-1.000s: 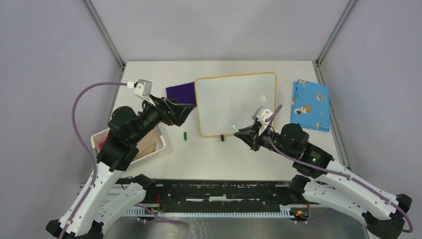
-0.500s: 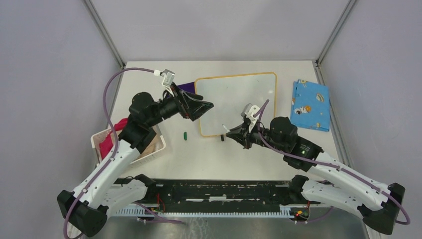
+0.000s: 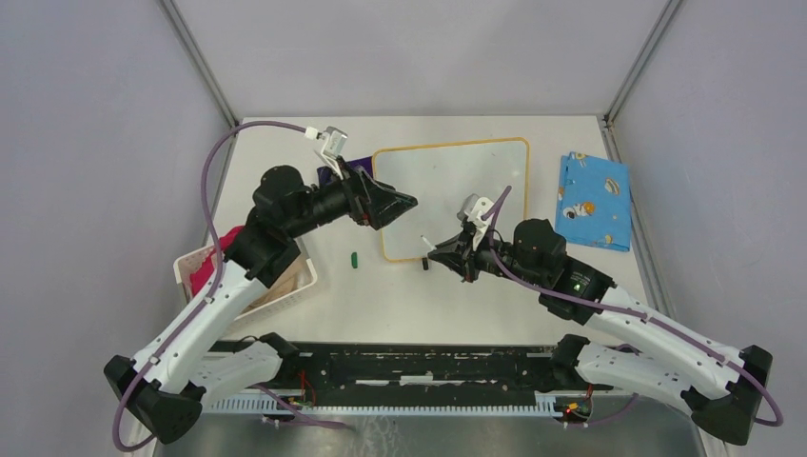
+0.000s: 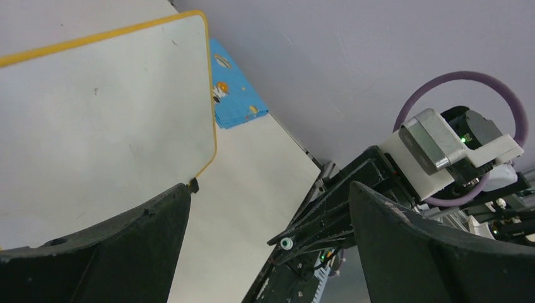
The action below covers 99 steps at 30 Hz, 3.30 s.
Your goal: Write a sentence on the whiteboard
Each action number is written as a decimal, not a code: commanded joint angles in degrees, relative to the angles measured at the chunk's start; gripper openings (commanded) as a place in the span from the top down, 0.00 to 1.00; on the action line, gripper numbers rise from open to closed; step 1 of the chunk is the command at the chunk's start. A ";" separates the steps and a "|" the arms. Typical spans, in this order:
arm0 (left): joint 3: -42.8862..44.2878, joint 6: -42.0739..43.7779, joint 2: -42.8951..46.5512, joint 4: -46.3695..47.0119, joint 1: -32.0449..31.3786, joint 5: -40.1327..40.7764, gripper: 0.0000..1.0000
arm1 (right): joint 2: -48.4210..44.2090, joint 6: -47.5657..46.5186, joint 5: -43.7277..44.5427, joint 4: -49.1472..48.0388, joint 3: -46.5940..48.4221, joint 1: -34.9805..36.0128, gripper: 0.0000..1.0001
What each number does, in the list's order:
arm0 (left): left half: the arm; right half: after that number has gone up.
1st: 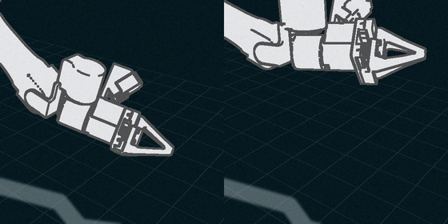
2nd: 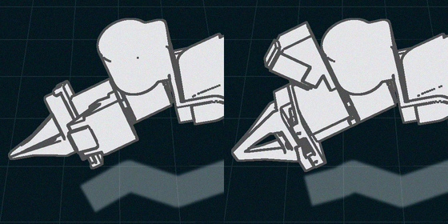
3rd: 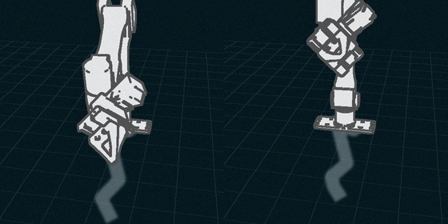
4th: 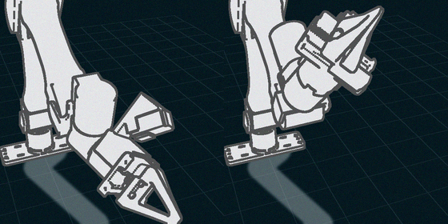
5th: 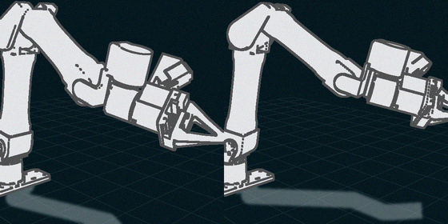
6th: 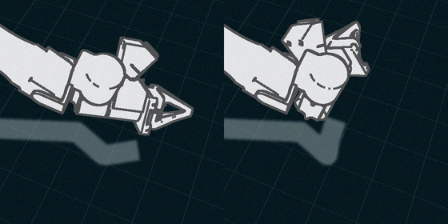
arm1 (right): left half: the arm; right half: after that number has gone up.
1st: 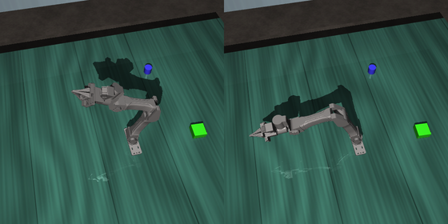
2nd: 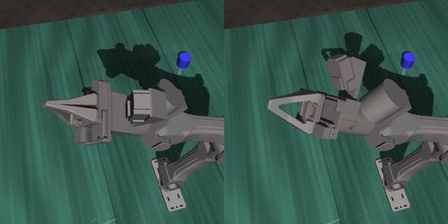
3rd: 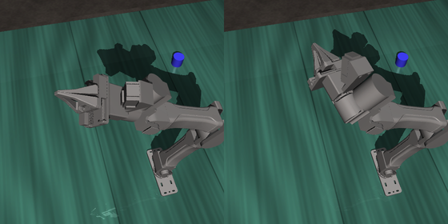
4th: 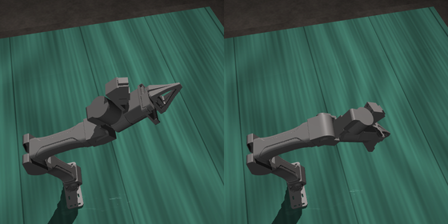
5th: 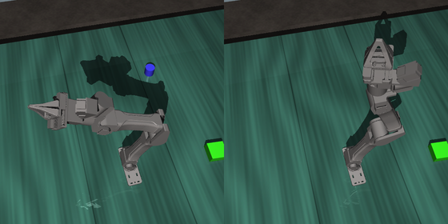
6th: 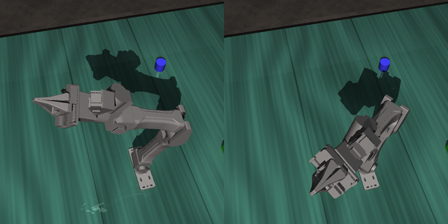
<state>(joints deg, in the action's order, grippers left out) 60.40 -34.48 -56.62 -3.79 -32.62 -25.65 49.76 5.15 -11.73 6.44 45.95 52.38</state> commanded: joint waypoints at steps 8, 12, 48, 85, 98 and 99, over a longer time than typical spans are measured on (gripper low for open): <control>-6.12 4.34 2.48 6.10 -2.71 -4.39 0.00 | 0.51 0.57 -1.92 -4.27 2.61 -0.02 1.00; -7.38 1.50 3.61 9.18 -2.74 -9.16 0.00 | 0.45 0.65 -4.31 -3.26 3.32 0.00 1.00; -2.28 10.89 0.28 -4.75 -4.06 -28.13 0.56 | 4.01 3.04 -15.89 -2.26 8.28 0.00 1.00; -1.93 11.91 0.61 -5.35 -6.31 -23.92 0.97 | 2.81 3.23 -16.15 -2.76 6.87 0.07 1.00; -5.12 9.37 7.38 -0.99 -6.31 -12.07 0.98 | -3.15 6.53 -12.20 -5.30 3.63 -0.02 0.31; -5.20 8.97 7.88 -0.78 -6.31 -10.83 0.98 | -4.11 6.48 -11.13 -5.29 3.47 -0.04 0.19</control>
<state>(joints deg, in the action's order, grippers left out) 55.20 -23.57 -51.46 -8.80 -38.98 -41.91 49.28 10.96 -26.22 4.73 49.63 52.38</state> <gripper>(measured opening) 0.066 0.651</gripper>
